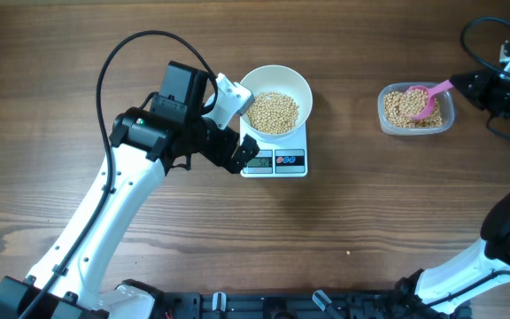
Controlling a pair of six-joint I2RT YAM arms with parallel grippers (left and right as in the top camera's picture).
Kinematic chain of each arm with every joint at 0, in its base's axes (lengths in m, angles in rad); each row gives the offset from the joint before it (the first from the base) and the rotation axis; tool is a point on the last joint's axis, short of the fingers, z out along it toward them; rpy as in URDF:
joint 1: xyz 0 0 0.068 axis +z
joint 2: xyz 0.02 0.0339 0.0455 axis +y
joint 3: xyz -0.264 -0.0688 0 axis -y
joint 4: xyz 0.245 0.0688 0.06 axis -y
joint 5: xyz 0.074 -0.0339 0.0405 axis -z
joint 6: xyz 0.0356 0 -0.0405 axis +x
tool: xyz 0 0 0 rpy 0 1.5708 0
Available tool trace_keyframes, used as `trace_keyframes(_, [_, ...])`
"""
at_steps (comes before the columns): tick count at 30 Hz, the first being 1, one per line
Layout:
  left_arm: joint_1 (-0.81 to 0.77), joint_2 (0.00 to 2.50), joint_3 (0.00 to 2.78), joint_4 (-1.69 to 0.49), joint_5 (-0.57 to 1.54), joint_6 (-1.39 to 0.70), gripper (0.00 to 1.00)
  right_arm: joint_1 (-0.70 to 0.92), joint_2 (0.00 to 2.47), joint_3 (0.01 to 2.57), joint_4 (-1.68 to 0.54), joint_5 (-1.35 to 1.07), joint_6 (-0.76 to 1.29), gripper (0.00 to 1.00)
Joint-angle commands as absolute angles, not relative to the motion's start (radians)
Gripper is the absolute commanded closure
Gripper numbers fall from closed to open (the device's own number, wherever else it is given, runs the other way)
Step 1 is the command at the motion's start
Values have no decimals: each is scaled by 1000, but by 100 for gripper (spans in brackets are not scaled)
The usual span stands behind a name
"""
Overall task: Scoop item into bowl and weigh 150g on scale
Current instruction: 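Dip the pink scoop into the soybeans and lift a scoopful, then carry the filled scoop with the right gripper over the white bowl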
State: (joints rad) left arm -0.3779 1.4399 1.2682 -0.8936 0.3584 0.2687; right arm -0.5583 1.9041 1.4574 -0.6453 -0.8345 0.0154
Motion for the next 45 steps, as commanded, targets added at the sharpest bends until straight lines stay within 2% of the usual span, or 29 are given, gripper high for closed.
trace_keyframes(1, [-379,1436,1279,-892,374,284,0,-577,1924,1460,-633,-901,30,96])
trace_keyframes(17, [-379,1436,1279,-892,374,284,0,-607,1925,1460,-614,-1062,49,96])
trace_keyframes(38, [-379,1436,1279,-892,374,284,0,-606,1921,1460,-566,-1159,101,95])
trace_keyframes(45, [-379,1436,1279,-892,374,284,0,-508,1847,1460,-453,-1204,189,96])
